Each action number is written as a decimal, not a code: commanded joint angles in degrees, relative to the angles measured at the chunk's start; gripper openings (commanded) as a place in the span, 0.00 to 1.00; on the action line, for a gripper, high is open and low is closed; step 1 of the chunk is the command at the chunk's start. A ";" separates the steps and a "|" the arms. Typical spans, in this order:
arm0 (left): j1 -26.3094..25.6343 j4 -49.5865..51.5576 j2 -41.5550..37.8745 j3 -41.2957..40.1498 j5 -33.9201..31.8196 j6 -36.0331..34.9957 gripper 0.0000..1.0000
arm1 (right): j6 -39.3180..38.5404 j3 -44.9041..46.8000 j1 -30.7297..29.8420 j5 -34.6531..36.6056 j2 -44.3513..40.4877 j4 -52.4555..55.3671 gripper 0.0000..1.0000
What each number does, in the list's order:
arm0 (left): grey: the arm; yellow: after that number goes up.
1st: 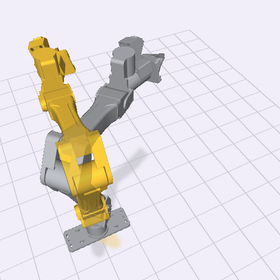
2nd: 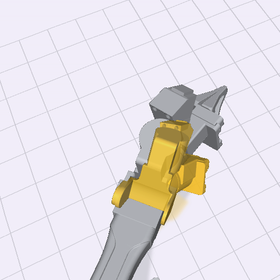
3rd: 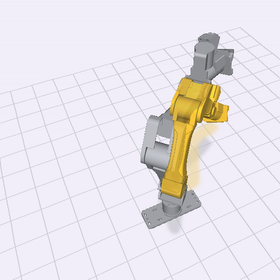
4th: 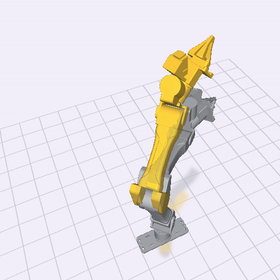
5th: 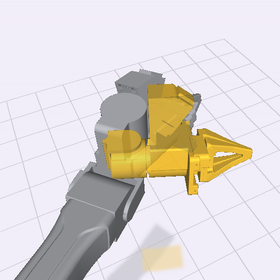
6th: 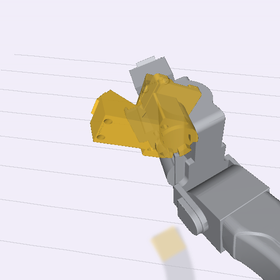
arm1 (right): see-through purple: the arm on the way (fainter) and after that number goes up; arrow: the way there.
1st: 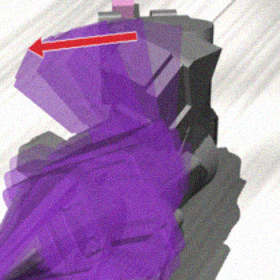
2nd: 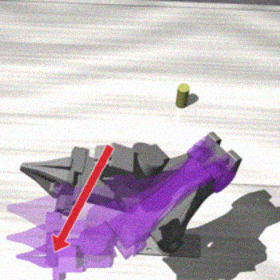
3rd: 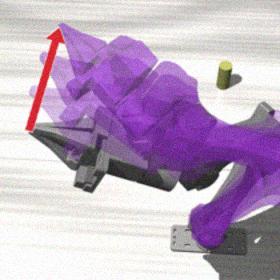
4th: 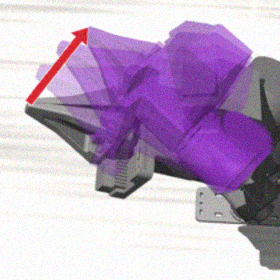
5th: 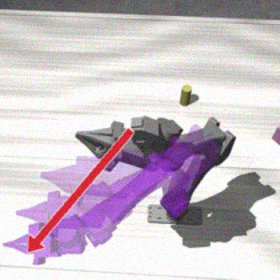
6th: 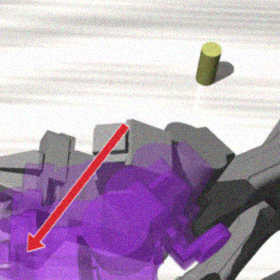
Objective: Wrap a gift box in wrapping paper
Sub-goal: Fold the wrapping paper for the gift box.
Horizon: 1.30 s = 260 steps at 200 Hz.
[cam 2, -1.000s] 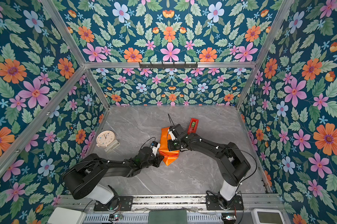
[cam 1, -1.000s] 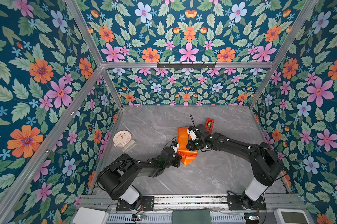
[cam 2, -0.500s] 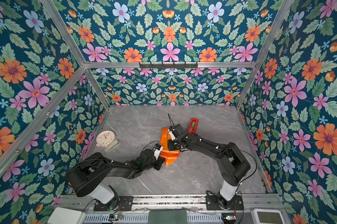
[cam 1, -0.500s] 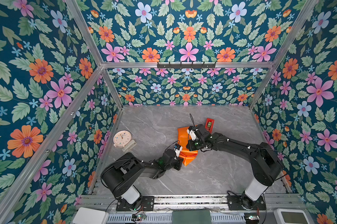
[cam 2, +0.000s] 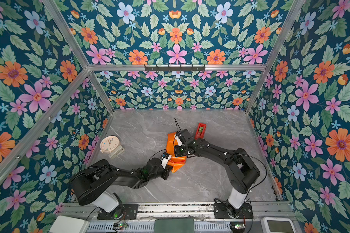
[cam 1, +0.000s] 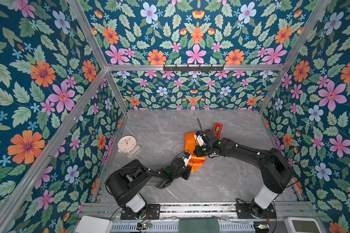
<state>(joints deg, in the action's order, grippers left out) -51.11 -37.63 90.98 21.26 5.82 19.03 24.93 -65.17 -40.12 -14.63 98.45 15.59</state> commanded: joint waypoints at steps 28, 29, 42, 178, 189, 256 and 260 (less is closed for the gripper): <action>-1.95 1.04 0.72 -0.69 -0.46 -1.58 0.05 | -0.06 0.48 -0.15 -0.22 0.53 4.79 0.12; -1.96 0.97 0.75 -0.69 -0.46 -1.60 0.05 | -0.06 0.44 -0.14 -0.22 0.52 4.79 0.12; -2.15 0.60 1.03 -0.69 -0.46 -1.71 0.05 | -0.14 0.39 -0.17 -0.22 0.45 4.84 0.12; 1.58 -0.54 -3.47 -0.70 -4.65 -0.42 0.08 | -0.36 0.21 -0.18 -0.31 0.62 4.97 0.12; 1.76 -0.61 -3.14 -0.36 -4.73 -0.70 0.06 | -0.33 0.22 -0.14 -0.33 0.63 5.06 0.12; 3.42 -1.22 -3.18 -0.78 -6.18 -0.66 0.02 | -0.41 0.04 -0.19 -0.44 0.62 5.05 0.12; 3.59 -1.18 -3.07 -0.85 -6.26 -0.66 0.02 | -0.45 0.04 -0.19 -0.40 0.62 5.06 0.12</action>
<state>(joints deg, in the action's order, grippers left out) -48.27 -37.78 87.92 20.60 0.40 18.15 24.91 -65.30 -40.12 -14.72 98.48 15.75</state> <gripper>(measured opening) 0.050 0.122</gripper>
